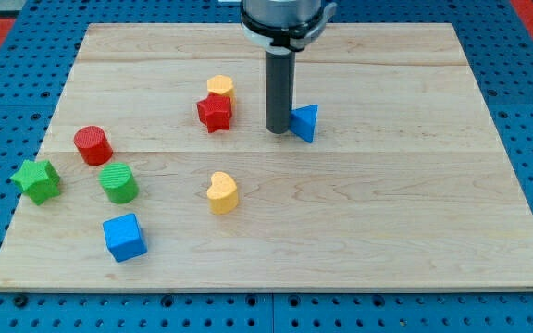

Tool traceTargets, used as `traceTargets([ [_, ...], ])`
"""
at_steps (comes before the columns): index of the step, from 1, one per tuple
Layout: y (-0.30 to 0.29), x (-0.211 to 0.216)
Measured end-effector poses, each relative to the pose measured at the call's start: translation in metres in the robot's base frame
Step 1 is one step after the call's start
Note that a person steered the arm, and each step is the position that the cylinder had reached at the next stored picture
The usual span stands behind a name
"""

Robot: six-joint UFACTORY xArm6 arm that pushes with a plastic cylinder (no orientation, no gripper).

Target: Push the blue triangle towards the right center

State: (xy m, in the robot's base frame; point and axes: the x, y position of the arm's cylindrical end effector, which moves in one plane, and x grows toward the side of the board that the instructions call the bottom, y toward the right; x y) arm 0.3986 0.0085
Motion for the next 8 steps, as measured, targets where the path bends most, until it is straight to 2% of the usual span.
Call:
traceTargets([
  [2, 0.091, 0.001],
  [3, 0.109, -0.007],
  [4, 0.097, -0.033],
  [5, 0.103, -0.038],
  [8, 0.181, -0.004],
])
